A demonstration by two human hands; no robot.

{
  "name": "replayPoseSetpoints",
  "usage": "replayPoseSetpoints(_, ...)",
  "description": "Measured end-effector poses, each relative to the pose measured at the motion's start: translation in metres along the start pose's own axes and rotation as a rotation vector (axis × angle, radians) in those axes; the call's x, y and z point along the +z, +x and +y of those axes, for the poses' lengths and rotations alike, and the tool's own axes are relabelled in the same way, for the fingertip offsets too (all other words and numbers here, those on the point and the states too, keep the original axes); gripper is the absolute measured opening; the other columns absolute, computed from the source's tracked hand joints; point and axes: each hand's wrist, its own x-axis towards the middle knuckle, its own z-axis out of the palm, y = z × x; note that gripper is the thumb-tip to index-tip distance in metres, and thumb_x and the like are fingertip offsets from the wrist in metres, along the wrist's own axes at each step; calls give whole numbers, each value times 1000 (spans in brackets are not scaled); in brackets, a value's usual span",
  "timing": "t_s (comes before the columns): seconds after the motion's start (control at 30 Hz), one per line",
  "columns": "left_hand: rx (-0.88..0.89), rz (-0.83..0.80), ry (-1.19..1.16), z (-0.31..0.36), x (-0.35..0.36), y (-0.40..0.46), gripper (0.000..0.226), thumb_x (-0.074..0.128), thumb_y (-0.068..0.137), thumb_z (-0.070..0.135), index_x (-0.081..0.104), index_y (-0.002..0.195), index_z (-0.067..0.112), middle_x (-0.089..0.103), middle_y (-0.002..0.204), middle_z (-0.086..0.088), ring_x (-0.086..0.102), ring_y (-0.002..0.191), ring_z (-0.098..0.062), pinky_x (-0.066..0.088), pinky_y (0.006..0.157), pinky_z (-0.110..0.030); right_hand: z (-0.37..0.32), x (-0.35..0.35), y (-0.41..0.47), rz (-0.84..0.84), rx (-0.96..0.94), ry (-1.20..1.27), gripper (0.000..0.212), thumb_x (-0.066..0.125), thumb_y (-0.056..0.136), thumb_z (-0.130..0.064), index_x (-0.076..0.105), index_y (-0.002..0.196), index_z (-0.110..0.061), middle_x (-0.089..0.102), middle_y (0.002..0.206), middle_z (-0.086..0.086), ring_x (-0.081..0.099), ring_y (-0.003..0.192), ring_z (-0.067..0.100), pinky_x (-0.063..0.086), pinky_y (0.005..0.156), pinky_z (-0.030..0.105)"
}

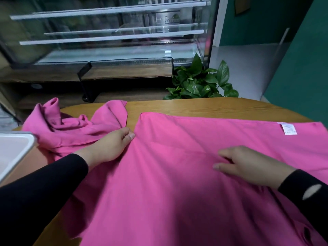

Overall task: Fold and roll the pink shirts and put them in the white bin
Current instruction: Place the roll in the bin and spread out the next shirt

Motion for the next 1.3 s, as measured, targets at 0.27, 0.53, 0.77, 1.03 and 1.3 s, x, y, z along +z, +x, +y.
replayPoseSetpoints(0.27, -453, -96, -878, 22, -3, 10, 34, 63, 97, 33, 69, 105, 0, 74, 103, -18, 72, 98, -31, 56, 90, -39, 9, -6, 35, 107, 86, 138, 38, 48, 101, -48, 45, 77, -20, 53, 70, -5, 47, 61, 7, 39, 63, 25)
replayPoseSetpoints(0.53, -178, 51, -310, 16, 3, 41, 37, 43, 106, 37, 62, 91, 8, 73, 93, -1, 67, 82, -20, 49, 76, -30, 33, -11, 62, 172, 142, 103, 35, 40, 103, -49, 53, 92, -18, 64, 87, -1, 61, 83, 18, 48, 82, 41)
replayPoseSetpoints(0.77, -203, 61, -54, 9, 10, 97, 41, 36, 108, 35, 62, 99, 5, 68, 95, -15, 64, 94, -33, 45, 78, -36, 41, -20, 101, 103, 205, 44, 32, 34, 107, -42, 43, 81, -27, 55, 82, -5, 52, 77, 11, 41, 76, 35)
replayPoseSetpoints(1.03, -83, 149, 97, 2, 16, 140, 35, 39, 107, 33, 59, 93, 9, 67, 93, -17, 62, 94, -36, 40, 73, -35, 40, -24, 123, 174, 232, -166, 35, 33, 107, -43, 57, 102, -18, 67, 101, 5, 62, 95, 28, 48, 85, 37)
replayPoseSetpoints(1.3, -93, 65, 158, -1, 13, 174, 42, 33, 109, 33, 56, 89, 5, 66, 92, -19, 62, 92, -38, 48, 84, -41, 56, -40, 149, 131, 307, -46, 29, 31, 109, -37, 51, 99, -19, 61, 102, 7, 54, 92, 23, 36, 79, 31)
